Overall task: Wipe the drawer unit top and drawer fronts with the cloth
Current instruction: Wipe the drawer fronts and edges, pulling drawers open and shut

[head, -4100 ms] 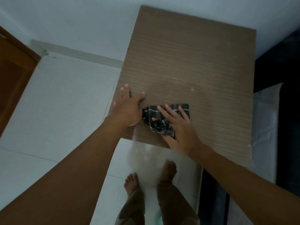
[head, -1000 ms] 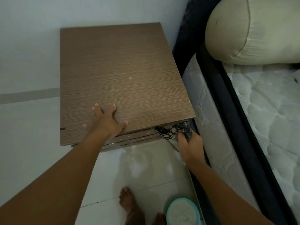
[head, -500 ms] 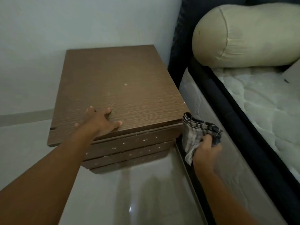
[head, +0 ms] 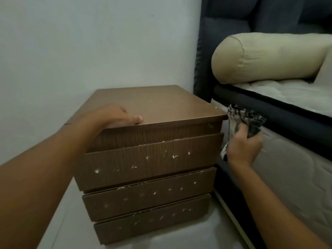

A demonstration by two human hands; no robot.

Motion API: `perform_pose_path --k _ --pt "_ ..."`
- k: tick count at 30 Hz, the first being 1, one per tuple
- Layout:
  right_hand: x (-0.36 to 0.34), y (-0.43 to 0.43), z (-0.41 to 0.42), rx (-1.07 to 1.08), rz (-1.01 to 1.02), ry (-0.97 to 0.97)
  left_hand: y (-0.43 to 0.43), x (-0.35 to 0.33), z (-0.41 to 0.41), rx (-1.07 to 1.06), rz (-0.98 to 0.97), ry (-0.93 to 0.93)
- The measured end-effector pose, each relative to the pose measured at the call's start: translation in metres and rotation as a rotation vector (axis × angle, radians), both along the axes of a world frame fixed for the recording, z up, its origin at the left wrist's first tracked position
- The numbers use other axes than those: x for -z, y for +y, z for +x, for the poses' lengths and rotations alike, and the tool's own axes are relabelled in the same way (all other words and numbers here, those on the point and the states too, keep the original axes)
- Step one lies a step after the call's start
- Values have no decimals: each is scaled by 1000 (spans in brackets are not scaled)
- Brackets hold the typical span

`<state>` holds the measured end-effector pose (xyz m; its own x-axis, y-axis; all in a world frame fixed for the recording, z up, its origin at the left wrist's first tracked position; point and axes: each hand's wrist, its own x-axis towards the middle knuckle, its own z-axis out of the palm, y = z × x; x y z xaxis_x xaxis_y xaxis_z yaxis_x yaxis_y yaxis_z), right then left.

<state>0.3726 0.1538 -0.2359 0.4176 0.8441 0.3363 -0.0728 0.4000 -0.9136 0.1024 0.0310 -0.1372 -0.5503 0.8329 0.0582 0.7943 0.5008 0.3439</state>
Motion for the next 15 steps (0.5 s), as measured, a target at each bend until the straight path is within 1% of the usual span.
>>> perform_pose_path --k 2,6,8,11,15 --pt "3 -2 2 -49 18 -66 -9 10 1 -4 98 21" --pt "3 -4 -3 -190 -63 -188 -34 30 2 0 299 93" --pt "3 -7 -11 -238 -77 -259 -46 34 2 7 339 139" --pt "4 -13 -23 -233 -77 -363 -60 36 -4 -27 381 195" --pt "9 -37 -46 -272 -73 -496 -78 46 -16 -60 448 220"
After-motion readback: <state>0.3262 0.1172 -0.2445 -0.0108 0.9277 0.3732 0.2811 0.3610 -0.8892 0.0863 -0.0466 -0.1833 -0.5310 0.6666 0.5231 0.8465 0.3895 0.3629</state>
